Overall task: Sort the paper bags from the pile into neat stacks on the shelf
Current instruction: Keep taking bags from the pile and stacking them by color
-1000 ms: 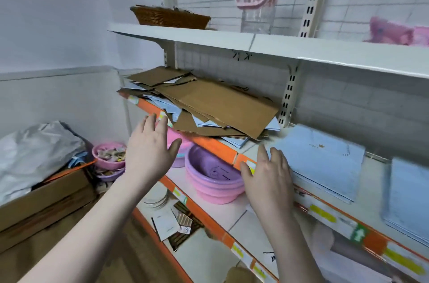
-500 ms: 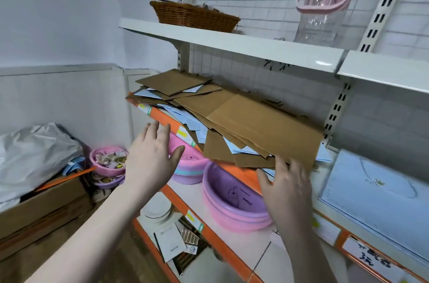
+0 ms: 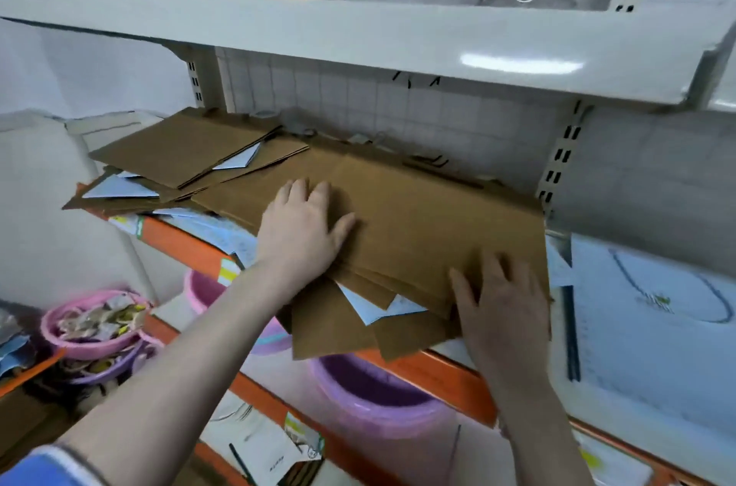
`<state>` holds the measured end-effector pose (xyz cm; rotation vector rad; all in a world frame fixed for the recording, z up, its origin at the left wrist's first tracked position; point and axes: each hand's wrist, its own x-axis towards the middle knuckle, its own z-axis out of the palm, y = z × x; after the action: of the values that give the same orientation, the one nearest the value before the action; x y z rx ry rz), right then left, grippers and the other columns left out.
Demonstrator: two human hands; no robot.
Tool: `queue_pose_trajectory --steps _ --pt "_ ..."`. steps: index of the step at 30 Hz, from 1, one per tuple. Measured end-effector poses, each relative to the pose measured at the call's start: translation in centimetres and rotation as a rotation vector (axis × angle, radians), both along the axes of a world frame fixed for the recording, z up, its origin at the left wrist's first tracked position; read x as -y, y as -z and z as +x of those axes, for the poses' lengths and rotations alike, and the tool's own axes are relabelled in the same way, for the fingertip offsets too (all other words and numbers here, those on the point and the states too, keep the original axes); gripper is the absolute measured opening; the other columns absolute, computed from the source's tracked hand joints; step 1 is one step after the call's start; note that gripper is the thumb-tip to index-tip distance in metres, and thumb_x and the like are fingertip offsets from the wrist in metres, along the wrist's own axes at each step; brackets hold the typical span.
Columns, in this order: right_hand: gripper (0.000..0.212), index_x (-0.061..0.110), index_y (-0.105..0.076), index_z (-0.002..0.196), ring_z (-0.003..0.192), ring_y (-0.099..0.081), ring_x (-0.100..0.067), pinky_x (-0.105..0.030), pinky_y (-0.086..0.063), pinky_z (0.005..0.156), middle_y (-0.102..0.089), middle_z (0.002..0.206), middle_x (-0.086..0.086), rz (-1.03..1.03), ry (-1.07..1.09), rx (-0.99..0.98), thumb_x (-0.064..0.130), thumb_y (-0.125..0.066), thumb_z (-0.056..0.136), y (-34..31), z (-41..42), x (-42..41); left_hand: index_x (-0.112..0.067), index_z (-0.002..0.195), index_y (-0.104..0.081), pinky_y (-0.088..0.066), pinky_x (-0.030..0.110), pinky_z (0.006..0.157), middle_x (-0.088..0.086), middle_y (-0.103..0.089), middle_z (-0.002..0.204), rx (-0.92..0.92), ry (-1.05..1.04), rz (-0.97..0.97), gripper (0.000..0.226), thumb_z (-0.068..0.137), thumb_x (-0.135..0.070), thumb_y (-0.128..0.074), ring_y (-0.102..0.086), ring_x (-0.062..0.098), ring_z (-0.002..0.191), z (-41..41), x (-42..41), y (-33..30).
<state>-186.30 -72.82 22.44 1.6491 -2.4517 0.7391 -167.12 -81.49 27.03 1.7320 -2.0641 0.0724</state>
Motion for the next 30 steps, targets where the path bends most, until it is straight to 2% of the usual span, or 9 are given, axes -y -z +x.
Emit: queue_pose_trajectory --steps 5,8,12,15,22,26,30 --pt "0.057 0.018 -0.037 0.141 0.131 -0.033 -0.03 -0.044 -0.03 0.108 -0.039 0.14 -0.012 0.058 0.098 -0.02 0.051 -0.035 0.094 0.0 -0.4 0.4 -0.015 0.142 -0.033 -0.028 0.043 0.108 0.019 -0.035 0.143 0.053 0.067 0.101 0.07 0.09 -0.062 -0.033 -0.029 0.036 0.134 -1.5 3.2 0.7" --pt "0.058 0.017 -0.043 0.138 0.129 -0.035 -0.032 -0.045 -0.029 0.106 -0.042 0.139 -0.014 0.031 0.193 -0.002 0.052 -0.039 0.092 0.1 -0.3 0.4 -0.015 0.146 -0.027 -0.024 0.043 0.111 0.021 -0.028 0.148 0.067 0.1 0.158 0.077 0.089 -0.066 -0.032 -0.026 0.037 0.137 -2.0 4.2 0.6" --pt "0.07 0.02 -0.034 0.141 0.126 -0.037 -0.034 -0.042 -0.032 0.101 -0.037 0.139 -0.015 0.118 0.363 0.072 0.066 -0.032 0.087 0.2 0.2 0.7 -0.01 0.14 -0.034 -0.036 0.04 0.101 0.02 -0.04 0.135 0.056 0.115 0.103 0.087 0.08 -0.073 -0.042 -0.04 0.035 0.123 -2.2 5.3 0.2" --pt "0.081 0.016 -0.031 0.14 0.119 -0.042 -0.035 -0.04 -0.034 0.098 -0.043 0.132 -0.016 0.181 0.443 0.076 0.073 -0.028 0.083 0.0 0.3 0.9 -0.008 0.137 -0.037 -0.04 0.038 0.092 0.019 -0.045 0.125 0.047 0.083 0.065 0.093 0.073 -0.074 -0.05 -0.044 0.034 0.113 -2.3 5.9 -0.1" --pt "0.083 0.012 -0.035 0.138 0.114 -0.043 -0.034 -0.039 -0.033 0.093 -0.046 0.124 -0.016 0.119 0.498 0.003 0.074 -0.03 0.082 -0.1 0.5 1.1 -0.007 0.138 -0.035 -0.039 0.04 0.092 0.02 -0.045 0.128 0.002 0.087 0.018 0.09 0.076 -0.07 -0.052 -0.044 0.036 0.113 -2.5 6.0 0.5" --pt "0.08 0.007 -0.044 0.132 0.107 -0.044 -0.038 -0.043 -0.034 0.089 -0.048 0.118 -0.021 -0.017 0.502 0.011 0.068 -0.048 0.08 -0.3 0.7 1.2 -0.006 0.141 -0.033 -0.036 0.041 0.097 0.02 -0.044 0.132 -0.06 0.104 0.028 0.085 0.081 -0.063 -0.053 -0.042 0.037 0.118 -2.2 5.8 0.5" --pt "0.079 -0.004 -0.058 0.114 0.084 -0.052 -0.042 -0.045 -0.045 0.072 -0.054 0.094 -0.028 -0.309 0.445 0.02 0.051 -0.079 0.062 0.2 0.3 1.6 -0.004 0.139 -0.036 -0.036 0.043 0.099 0.022 -0.046 0.131 -0.147 0.107 0.052 0.083 0.081 -0.058 -0.059 -0.042 0.039 0.119 -1.9 5.9 0.2"
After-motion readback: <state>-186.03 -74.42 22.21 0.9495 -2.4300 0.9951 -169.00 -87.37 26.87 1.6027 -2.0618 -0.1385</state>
